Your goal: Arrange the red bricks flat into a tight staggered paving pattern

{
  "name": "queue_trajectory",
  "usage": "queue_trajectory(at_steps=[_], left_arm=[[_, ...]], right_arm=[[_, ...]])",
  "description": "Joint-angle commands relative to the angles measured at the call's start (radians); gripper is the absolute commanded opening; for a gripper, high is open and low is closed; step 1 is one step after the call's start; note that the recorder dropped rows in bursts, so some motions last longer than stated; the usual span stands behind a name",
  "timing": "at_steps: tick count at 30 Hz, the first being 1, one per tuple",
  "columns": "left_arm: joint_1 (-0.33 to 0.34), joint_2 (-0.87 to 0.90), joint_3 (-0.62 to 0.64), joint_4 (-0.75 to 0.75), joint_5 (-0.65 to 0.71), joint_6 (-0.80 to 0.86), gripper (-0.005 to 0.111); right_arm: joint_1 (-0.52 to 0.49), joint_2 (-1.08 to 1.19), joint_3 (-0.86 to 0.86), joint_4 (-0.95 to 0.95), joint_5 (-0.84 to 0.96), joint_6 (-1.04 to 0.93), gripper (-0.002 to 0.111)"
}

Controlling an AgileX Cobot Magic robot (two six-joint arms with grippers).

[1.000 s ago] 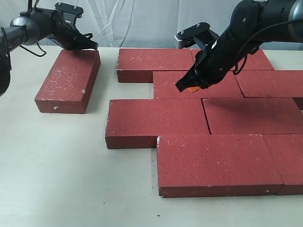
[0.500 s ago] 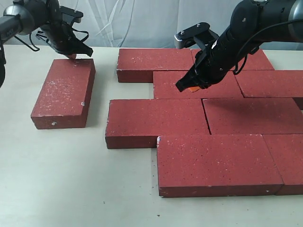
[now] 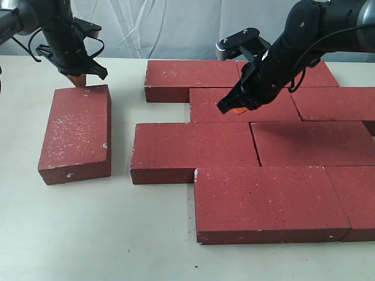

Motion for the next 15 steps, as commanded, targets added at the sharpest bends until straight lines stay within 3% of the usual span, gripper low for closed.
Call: queue_trajectory(at_steps=[1,13,15], left_arm=[[-0.003,-0.027,0.001,-0.01,0.008,0.005,0.0],[0.034,-0.135,0.159,-0.089,0.008,0.045,0.0],[0.036,-0.161,0.171,-0.098,-0.054,0.045,0.0]], right_arm=[[0.039,-0.007,-0.002,0.051,0.024,-0.119,-0.001],[0.145,-0.007,-0.002,0.073,0.076,-0.213,-0.001],[0.147,-0.007,-0.002,0.098,0.085,-0.226,-0.001]])
